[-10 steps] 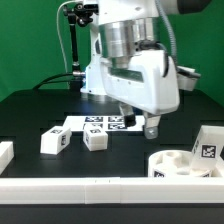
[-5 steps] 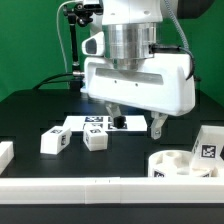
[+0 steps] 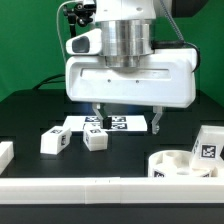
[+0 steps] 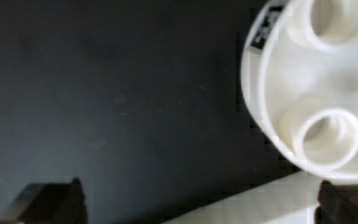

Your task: Assemble stool

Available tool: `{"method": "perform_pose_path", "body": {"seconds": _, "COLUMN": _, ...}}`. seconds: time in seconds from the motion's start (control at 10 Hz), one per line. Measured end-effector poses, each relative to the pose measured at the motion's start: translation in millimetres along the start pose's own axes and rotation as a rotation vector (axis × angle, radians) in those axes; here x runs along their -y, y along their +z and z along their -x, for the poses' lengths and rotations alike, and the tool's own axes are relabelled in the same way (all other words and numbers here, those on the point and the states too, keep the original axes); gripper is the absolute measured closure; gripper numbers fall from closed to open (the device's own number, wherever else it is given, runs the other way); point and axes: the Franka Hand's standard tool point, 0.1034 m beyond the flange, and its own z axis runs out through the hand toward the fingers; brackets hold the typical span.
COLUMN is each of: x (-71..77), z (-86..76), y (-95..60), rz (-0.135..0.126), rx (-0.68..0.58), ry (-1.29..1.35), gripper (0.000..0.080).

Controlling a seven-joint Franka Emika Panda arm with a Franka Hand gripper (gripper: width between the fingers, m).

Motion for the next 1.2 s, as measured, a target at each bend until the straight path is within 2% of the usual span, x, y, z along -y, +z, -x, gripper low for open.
{"method": "perform_pose_path", "body": {"seconds": 0.1, "x": -0.9, "z": -0.6, "y": 0.0, "rz": 0.007, "rx": -0.004, "ry": -0.109, "gripper": 0.015}}
{"method": "perform_pose_path", "body": {"seconds": 0.2, "x": -2.0, "z": -3.2, "y": 0.4, "rz": 0.042, "rx": -0.034, "ry": -0.283, "gripper": 0.015}}
{"method": "perform_pose_path", "body": {"seconds": 0.3, "x": -8.9, "z": -4.0, "y": 2.2, "rz": 0.058, "rx": -0.047, "ry": -0.463, "gripper": 0.015}}
{"method": "perform_pose_path", "body": {"seconds": 0.4, "x": -18.6, "z": -1.9, "y": 3.8, "rz": 0.061, "rx": -0.045, "ry": -0.482, "gripper": 0.015}}
{"method": "perform_pose_path", "body": {"seconds": 0.6, "x": -56.2, "z": 5.3, "y": 8.2, "rz": 0.046, "rx": -0.035, "ry": -0.42, "gripper": 0.015}}
{"method": "perform_pose_path", "body": {"seconds": 0.8, "x": -53.7, "z": 5.1, "y": 8.5, "rz": 0.048, "rx": -0.036, "ry": -0.42, "gripper": 0.015}}
{"method": "perform_pose_path", "body": {"seconds": 1.0, "x": -58.5, "z": 6.5, "y": 11.7, "rz": 0.054, "rx": -0.047, "ry": -0.458, "gripper": 0.015}}
{"method": "perform_pose_path", "body": {"seconds": 1.1, "x": -64.9, "z": 16.7, "y": 17.1, "rz": 0.057, "rx": -0.037, "ry": -0.454, "gripper": 0.015}}
{"method": "perform_pose_path", "body": {"seconds": 1.2, "x": -70.4, "z": 34.0, "y": 24.3, "rz": 0.059, "rx": -0.012, "ry": -0.446, "gripper": 0.015}}
